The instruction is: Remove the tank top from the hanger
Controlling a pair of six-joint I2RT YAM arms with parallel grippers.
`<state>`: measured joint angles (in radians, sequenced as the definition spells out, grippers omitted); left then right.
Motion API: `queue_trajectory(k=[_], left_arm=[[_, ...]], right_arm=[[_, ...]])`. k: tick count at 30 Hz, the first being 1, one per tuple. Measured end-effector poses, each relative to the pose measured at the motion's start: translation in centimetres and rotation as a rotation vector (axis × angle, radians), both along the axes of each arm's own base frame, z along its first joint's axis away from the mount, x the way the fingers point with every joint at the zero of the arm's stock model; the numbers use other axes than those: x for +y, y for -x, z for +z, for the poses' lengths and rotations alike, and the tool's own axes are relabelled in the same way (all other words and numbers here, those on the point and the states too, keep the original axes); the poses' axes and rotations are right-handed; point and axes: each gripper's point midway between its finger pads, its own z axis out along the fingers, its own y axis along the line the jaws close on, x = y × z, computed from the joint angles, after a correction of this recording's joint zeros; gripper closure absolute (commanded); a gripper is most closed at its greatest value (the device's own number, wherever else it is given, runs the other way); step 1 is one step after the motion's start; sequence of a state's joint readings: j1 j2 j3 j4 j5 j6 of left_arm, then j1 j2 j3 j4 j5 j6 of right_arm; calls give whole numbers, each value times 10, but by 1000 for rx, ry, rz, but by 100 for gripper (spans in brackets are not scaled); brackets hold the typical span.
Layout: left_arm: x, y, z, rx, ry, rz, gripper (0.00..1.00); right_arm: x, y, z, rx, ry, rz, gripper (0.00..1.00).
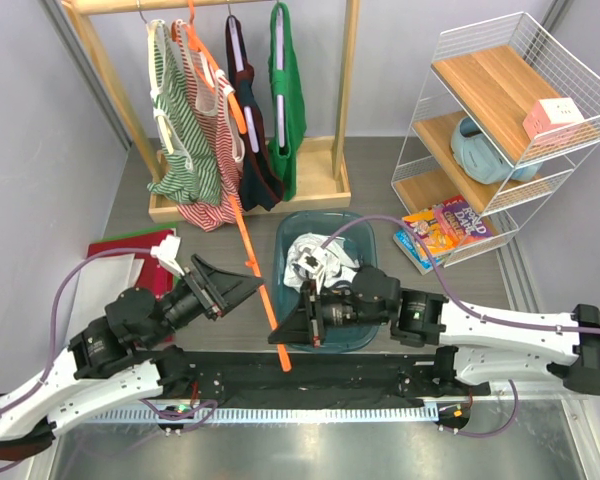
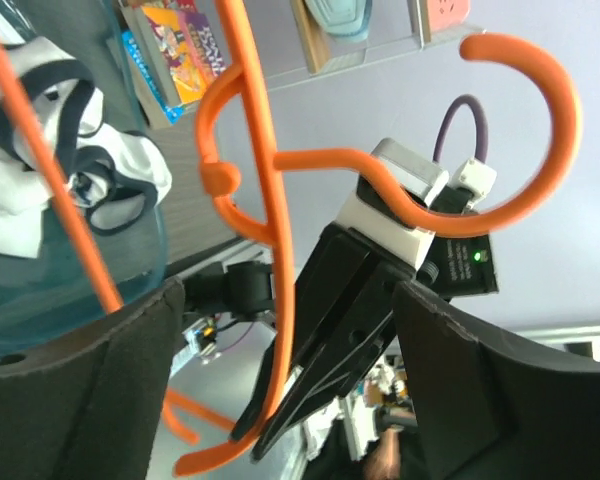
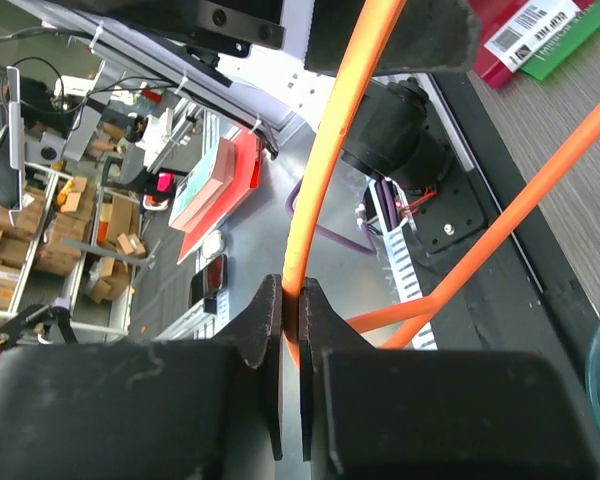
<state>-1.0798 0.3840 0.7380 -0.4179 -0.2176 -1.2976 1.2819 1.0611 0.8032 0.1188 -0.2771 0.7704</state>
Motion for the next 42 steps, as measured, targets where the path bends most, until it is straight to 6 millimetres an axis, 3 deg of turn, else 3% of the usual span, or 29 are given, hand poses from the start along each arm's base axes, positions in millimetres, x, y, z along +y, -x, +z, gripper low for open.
queue_trajectory(k=[3, 9, 15, 20, 23, 25, 28, 32, 39, 42], left_arm=[[7, 2, -3, 0, -11, 5, 5], [30, 10, -18, 3, -54, 23, 8], [53, 14, -24, -8, -43, 68, 12], [53, 11, -27, -8, -64, 83, 12], [48, 8, -32, -5, -104, 75, 12], [42, 8, -36, 3, -130, 63, 12], [37, 9, -40, 13, -150, 43, 12], [34, 9, -35, 3, -133, 33, 12], [33, 9, -30, -24, -124, 29, 12], [33, 9, -29, -27, -124, 28, 12]], right_arm=[[-14, 1, 2, 9, -15, -22, 99], [-58, 0, 5, 18, -23, -110, 99], [-95, -31, 7, -3, 22, -328, 99], [-89, -88, 10, -29, 126, -486, 99], [-86, -141, 13, -16, 169, -553, 99], [-85, -171, 13, 8, 185, -570, 99], [-80, -200, 21, 43, 175, -552, 99], [-66, -224, 52, 51, 98, -481, 99], [-54, -228, 105, 35, -31, -376, 99], [-54, -244, 131, 15, -79, -362, 99]])
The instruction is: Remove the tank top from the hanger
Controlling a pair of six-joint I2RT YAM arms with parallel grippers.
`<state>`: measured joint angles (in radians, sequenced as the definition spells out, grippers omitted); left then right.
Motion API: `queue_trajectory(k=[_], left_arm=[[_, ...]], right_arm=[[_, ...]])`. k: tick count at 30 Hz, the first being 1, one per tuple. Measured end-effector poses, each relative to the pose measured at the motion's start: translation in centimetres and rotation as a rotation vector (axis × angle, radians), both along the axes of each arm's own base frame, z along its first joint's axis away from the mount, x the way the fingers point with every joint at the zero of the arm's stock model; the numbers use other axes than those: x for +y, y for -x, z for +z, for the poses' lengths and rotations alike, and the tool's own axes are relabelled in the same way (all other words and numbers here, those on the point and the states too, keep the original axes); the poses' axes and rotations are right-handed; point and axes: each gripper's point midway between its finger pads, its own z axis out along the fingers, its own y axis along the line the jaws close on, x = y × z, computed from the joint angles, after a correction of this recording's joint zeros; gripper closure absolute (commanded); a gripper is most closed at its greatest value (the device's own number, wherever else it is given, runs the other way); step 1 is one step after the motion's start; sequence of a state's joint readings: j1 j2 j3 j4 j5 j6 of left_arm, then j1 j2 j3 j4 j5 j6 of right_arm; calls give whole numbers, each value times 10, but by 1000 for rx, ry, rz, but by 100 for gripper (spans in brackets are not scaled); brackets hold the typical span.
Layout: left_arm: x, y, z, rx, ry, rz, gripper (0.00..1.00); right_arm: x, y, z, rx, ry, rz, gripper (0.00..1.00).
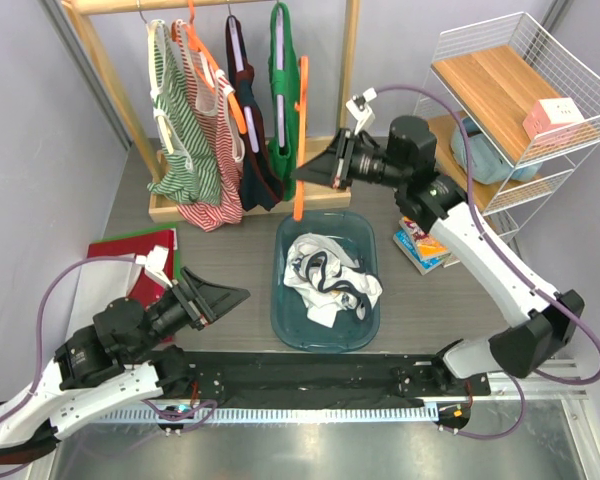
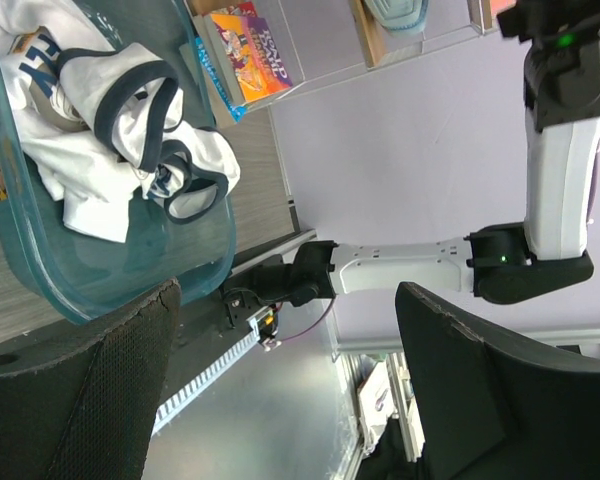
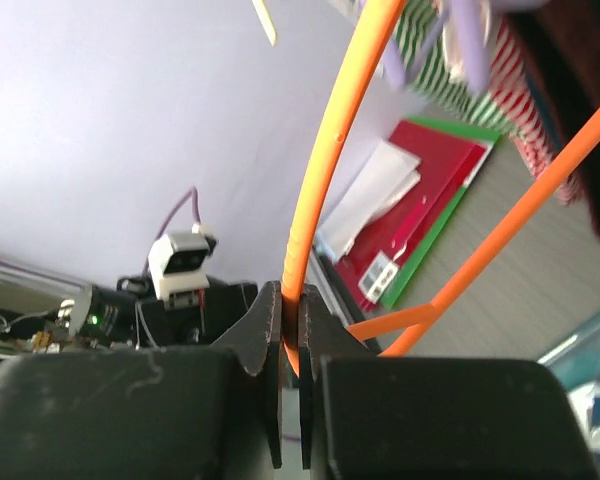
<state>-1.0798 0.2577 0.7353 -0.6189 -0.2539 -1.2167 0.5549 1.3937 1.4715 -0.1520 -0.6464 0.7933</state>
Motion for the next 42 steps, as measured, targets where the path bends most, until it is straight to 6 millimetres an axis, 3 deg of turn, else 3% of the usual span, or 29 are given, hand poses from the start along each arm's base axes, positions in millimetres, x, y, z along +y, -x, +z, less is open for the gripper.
queue_trajectory(k=[5, 18, 27, 38, 42], left_arm=[[0, 0, 0, -2, -1, -1, 12], [-1, 3, 1, -3, 4, -16, 12], [-6, 4, 4, -4, 12, -37, 12], [-9, 3, -1, -1, 8, -39, 13], [-10, 3, -4, 2, 3, -39, 13]], right_arm=[[2, -37, 28, -45, -38, -19, 99], [13, -122, 73, -101, -108, -68, 99], [15, -153, 77, -11, -167, -109, 99], [3, -174, 88, 76, -238, -147, 99], [0, -184, 81, 119, -249, -163, 99]])
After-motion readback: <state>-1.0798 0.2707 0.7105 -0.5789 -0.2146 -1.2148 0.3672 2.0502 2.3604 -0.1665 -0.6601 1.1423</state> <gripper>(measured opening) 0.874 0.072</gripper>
